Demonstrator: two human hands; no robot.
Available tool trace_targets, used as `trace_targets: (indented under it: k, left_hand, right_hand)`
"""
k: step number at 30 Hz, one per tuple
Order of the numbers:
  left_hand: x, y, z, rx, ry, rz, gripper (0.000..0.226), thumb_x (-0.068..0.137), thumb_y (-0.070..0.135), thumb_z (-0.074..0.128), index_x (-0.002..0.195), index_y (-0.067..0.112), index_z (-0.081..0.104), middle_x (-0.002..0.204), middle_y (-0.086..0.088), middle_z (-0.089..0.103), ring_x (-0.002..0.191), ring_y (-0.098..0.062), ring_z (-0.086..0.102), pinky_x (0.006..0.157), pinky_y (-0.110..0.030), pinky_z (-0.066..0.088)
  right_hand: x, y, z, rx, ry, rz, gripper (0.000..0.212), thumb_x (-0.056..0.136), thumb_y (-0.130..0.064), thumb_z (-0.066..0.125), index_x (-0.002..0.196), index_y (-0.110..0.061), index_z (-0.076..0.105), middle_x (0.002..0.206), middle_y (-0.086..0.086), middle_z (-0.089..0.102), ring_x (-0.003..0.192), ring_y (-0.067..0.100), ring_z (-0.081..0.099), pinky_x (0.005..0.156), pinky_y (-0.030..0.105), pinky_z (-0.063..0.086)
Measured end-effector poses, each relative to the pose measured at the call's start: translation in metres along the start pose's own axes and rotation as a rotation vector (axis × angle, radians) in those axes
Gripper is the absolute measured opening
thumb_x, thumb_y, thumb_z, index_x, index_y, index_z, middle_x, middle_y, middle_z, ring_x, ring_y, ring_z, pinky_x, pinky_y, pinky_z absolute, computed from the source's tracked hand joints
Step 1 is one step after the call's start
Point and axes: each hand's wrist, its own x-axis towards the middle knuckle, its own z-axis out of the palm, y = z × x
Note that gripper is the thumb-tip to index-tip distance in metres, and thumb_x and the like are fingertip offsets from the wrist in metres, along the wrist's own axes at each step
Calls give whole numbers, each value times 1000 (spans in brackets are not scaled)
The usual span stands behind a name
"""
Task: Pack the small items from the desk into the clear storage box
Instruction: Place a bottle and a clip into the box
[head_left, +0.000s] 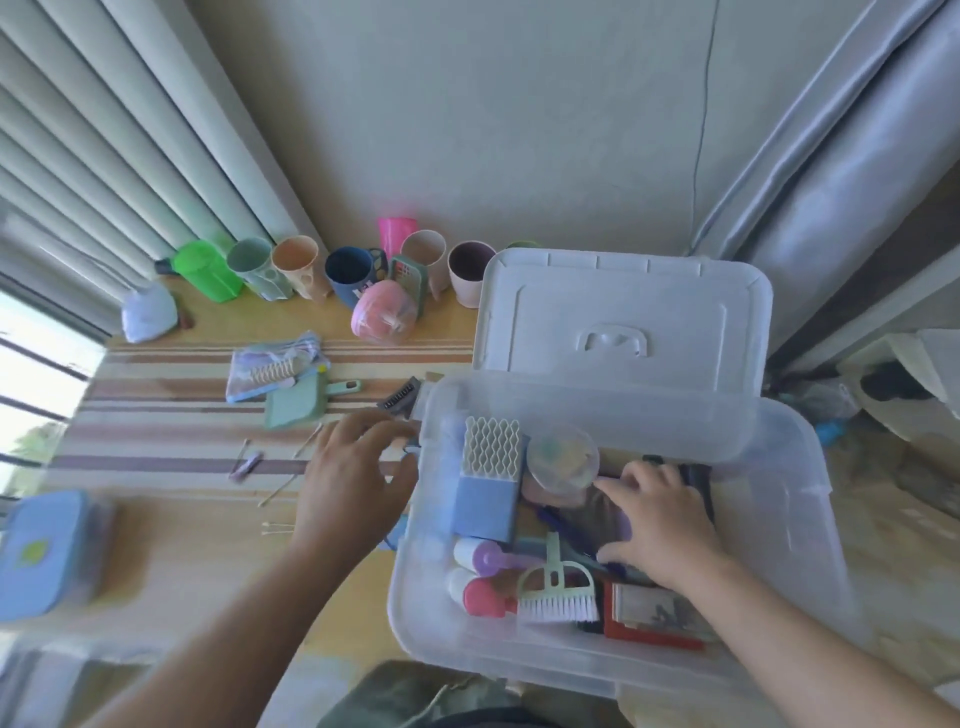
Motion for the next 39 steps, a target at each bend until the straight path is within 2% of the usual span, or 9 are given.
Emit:
trace_targets:
  k: [3, 9, 14, 17, 20, 26, 30, 36, 39]
  left_hand:
    - [16, -62, -6, 92, -88, -142, 28, 83, 27, 75, 110, 34, 71, 123, 4, 59, 118, -29, 51, 97, -46, 43]
    - [53, -164, 1, 220, -352, -250, 46, 80, 36, 68, 126, 38, 63, 133, 0, 53, 120, -32, 46, 101, -49, 45]
    - [88, -204, 12, 267, -572, -111, 53, 87, 42, 61, 138, 45, 49, 145, 6, 42, 133, -26, 38, 101, -46, 45]
    - [99, -205, 30, 195, -672, -42, 55, 91, 40, 60, 143, 44, 44, 151, 4, 37, 138, -25, 33, 106, -44, 44]
    - [107, -207, 50, 92, -738, -24, 59, 91, 35, 61, 145, 44, 40, 153, 5, 34, 141, -24, 32, 107, -45, 44]
    - [131, -184, 76, 97, -795, 147, 66, 91, 29, 56, 147, 52, 32, 158, 4, 13, 141, -28, 28, 97, -47, 47]
    - [144, -180, 95, 173, -879, 275, 66, 88, 43, 57, 148, 47, 32, 156, 0, 19, 139, -34, 25, 103, -49, 44]
    - [131, -209, 87, 314, -776, 339, 55, 90, 62, 41, 142, 44, 44, 136, -1, 47, 125, -28, 44, 98, -41, 43]
    - [107, -235, 79, 328, -795, 318, 47, 95, 37, 49, 140, 51, 46, 129, 0, 45, 119, -27, 44, 96, -39, 44]
  right_hand:
    - [6, -26, -18, 96, 230, -5, 84, 73, -86, 61, 136, -30, 65, 120, -2, 59, 108, 28, 54, 85, 43, 49]
    - [58, -156, -87, 331, 644, -240, 53, 83, -60, 66, 116, -20, 74, 107, 4, 61, 99, 34, 57, 78, 45, 52]
    - [147, -273, -122, 143, 392, -263, 41, 86, -43, 69, 121, -22, 65, 120, 4, 56, 111, 32, 51, 84, 45, 52]
    - [197, -302, -114, 14, 18, -40, 64, 87, -40, 74, 142, -28, 44, 144, 11, 40, 126, 39, 45, 90, 48, 53]
    - [234, -312, -88, 159, -222, 305, 94, 84, -55, 73, 159, -35, 19, 158, 11, 23, 135, 45, 42, 97, 55, 54]
    - [244, -293, -42, 270, -262, 532, 86, 92, -42, 65, 158, -50, 11, 167, 5, 0, 132, 46, 46, 101, 54, 52]
    - [241, -299, -29, 291, -163, 461, 76, 88, -31, 65, 153, -51, 31, 162, 4, 16, 122, 42, 54, 96, 51, 54]
    - [215, -318, -6, 402, 102, 321, 118, 88, -23, 80, 160, -51, -10, 171, 0, 9, 131, 32, 53, 83, 34, 54]
    - [196, -325, 5, 519, 137, 431, 125, 81, -36, 86, 160, -47, -11, 169, 2, 17, 139, 31, 47, 93, 42, 59]
